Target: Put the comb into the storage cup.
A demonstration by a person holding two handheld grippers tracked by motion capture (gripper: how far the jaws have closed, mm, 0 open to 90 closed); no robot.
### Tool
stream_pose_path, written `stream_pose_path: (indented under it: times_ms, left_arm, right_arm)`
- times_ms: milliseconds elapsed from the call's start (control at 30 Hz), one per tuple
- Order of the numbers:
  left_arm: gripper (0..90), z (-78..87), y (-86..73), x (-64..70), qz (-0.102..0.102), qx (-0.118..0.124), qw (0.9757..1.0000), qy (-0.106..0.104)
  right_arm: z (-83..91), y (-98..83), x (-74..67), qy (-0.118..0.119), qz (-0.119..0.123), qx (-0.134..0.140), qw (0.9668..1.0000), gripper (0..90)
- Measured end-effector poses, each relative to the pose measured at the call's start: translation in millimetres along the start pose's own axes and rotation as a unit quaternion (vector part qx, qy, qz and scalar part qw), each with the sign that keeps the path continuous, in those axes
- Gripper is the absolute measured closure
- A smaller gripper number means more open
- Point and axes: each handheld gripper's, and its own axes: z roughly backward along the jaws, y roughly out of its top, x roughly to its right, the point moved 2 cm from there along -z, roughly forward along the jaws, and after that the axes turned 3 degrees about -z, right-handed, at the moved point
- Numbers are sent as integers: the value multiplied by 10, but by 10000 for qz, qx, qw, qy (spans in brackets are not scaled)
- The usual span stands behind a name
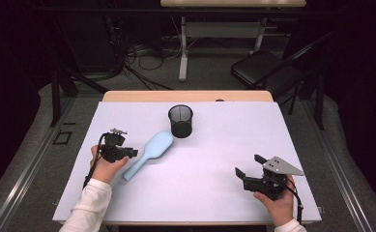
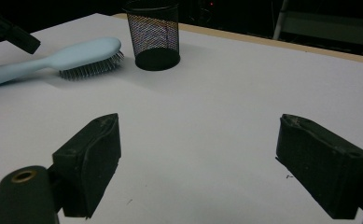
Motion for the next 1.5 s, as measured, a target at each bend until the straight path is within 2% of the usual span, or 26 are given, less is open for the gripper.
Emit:
stream_pose_path:
  times_ms: [400, 500, 767, 833, 1033, 1200, 1333, 1367, 1500]
  left_arm:
    - [593, 74, 13, -16, 29, 169, 9998, -56]
    - [529, 87, 15, -30, -31, 252, 9996, -86]
    - [455, 114, 23, -59, -91, 402, 9991, -97]
    - [432, 119, 23, -71, -71, 411, 9990, -160]
    - [374, 126, 23, -96, -57, 375, 9992, -147]
    - [356, 133, 22, -125, -19, 438, 9989, -173]
    - [357, 146, 21, -145, -39, 449, 9989, -83]
    - [365, 161, 23, -151, -19, 481, 9987, -141]
    - [363, 175, 26, -155, -38, 489, 9987, -118]
  right_arm:
    - [4, 2, 5, -13, 38, 8, 10000, 137]
    - [4, 1, 4, -8, 32, 6, 10000, 137]
    - [5, 2, 1, -8, 36, 0, 10000, 137]
    - [3, 2, 5, -13, 40, 6, 10000, 137]
    - [6, 3, 3, -22, 49, 13, 10000, 138]
    - [5, 2, -1, -15, 35, 1, 10000, 138]
    - [8, 2, 2, -22, 52, -22, 10000, 138]
    - [6, 1, -1, -16, 37, -10, 10000, 138]
    - [7, 2, 2, -21, 53, -21, 10000, 138]
